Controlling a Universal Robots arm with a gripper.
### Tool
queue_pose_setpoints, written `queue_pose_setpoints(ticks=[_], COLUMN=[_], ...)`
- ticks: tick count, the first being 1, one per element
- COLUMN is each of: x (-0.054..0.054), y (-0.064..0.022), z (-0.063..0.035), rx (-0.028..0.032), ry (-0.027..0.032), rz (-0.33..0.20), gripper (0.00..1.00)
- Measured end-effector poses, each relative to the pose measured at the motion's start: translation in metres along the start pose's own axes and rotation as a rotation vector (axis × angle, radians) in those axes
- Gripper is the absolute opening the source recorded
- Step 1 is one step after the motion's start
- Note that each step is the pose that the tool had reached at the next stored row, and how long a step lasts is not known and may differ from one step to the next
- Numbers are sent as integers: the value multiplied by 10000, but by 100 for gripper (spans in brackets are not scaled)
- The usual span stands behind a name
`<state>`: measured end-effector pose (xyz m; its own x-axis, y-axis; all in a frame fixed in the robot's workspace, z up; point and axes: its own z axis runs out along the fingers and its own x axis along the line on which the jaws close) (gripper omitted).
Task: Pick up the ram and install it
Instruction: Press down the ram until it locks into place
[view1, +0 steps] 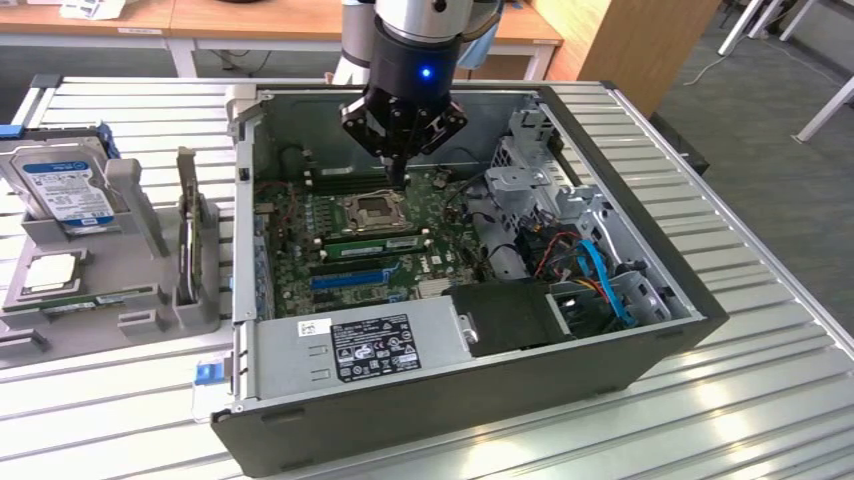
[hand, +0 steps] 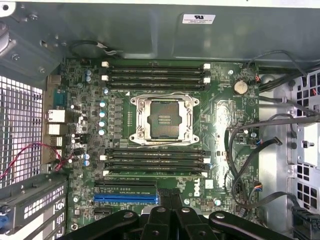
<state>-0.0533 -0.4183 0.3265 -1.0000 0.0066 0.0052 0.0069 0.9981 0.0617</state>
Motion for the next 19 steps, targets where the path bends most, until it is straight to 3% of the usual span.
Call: queue_pose_setpoints(ticks=[7, 13, 19], x=[0, 10, 10], y=[0, 0, 0], z=[0, 0, 0], rx=[-14, -13, -15], ry=[0, 48, 49], rz=[-1, 8, 8], gripper=[10, 10, 10])
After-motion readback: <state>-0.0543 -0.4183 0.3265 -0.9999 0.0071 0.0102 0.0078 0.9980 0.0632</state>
